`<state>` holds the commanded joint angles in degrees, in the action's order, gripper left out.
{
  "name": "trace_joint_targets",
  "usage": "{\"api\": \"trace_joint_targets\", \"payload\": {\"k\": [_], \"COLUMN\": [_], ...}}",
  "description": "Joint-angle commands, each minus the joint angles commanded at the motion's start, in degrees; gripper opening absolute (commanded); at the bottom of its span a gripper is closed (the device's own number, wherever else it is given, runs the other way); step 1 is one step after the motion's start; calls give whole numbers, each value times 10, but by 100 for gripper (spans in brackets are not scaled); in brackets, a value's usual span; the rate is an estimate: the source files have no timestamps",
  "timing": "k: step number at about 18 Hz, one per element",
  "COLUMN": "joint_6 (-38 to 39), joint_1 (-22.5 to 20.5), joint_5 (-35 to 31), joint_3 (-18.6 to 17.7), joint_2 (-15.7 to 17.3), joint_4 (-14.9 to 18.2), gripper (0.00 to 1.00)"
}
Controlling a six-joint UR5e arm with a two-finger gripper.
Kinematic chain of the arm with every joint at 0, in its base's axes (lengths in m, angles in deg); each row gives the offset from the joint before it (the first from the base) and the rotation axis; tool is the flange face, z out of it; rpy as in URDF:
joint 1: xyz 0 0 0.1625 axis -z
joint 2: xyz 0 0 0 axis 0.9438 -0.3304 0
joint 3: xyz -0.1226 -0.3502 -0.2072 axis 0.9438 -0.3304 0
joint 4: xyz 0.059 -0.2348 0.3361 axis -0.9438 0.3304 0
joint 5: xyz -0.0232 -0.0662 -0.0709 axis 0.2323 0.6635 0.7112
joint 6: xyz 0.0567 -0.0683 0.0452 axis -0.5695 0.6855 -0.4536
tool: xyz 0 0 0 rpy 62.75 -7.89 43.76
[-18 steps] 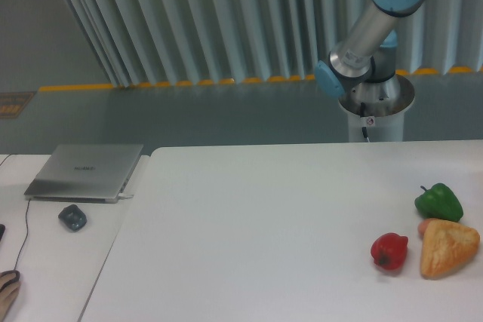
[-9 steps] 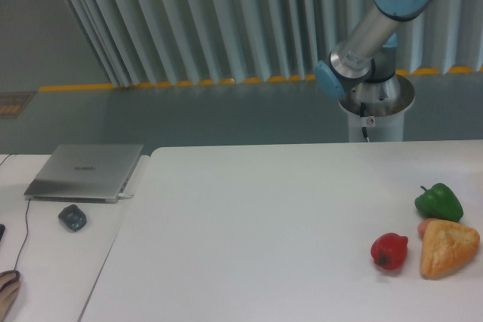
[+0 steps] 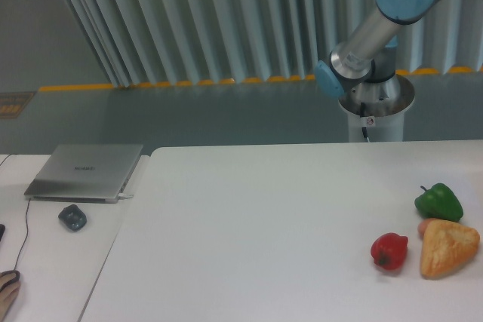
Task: Place the yellow pepper on the table
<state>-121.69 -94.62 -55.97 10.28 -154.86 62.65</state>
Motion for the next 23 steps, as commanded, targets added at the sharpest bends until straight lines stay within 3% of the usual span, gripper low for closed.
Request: {"api": "trace_joint_targets", "payload": {"k": [4,8,12,14,19,23], "joint_6": [18,33,50,75,169,304], "joint_1": [-5,-15,-15,-16,-11,41], "joint_5": [2,11,27,42,93,119], "joint_3": [-7,-31,-69,-90,-114,-146], "joint_2": [11,39,96,125,179,232], "joint_4": [2,3,11,31,116,142], "gripper": [40,37,37,38,38,38]}}
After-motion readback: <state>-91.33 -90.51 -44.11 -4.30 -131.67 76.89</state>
